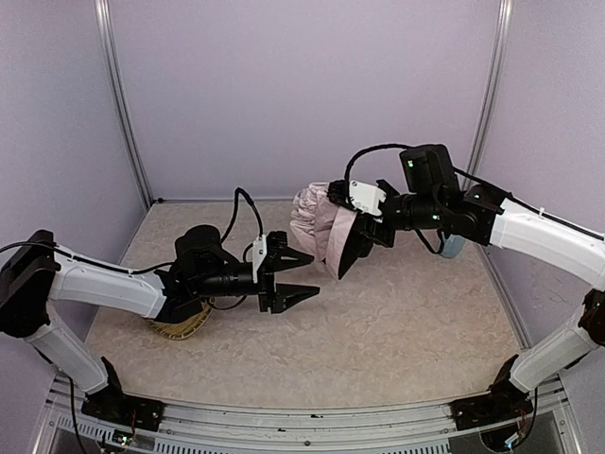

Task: Put away the umbrella

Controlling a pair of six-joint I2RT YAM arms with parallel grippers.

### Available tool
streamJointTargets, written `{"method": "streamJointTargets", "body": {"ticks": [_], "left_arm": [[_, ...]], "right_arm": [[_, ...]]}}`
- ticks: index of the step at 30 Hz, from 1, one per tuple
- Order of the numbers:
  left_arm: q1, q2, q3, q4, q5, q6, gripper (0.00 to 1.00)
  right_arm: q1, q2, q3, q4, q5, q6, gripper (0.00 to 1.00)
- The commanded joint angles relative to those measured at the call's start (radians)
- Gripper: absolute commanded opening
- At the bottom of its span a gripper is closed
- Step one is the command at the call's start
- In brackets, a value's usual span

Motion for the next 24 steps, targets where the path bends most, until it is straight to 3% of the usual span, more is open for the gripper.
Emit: {"method": "streamJointTargets", "body": {"ticks": [1,9,17,19,24], "left_arm": [[0.011,0.084,0.087,0.088,-0.033,-0.025,0.66],[0.005,0.162,0.131,0.174,0.024,-0.055,0.66],[0.001,0.228,0.182,0.140,0.039,-0.056,0.65],[0.000,0.231,0.188,0.136,0.050,-0.056,0.56],[-0.007,0.212,0.190,0.131,0.126,-0.078,0.00]], "right_arm": [[-0.008,-0.029,0.057,0.026,-0.066,-0.012,0.00],[-0.008,-0.033,0.073,0.058,-0.121,0.013,0.00],[-0.008,-0.033,0.084,0.088,-0.151,0.025,0.00],[-0.008,-0.033,0.079,0.093,-0.150,0.026,0.00],[-0.011,-0.035,0.057,0.098,-0.120,0.036,0.00]]}}
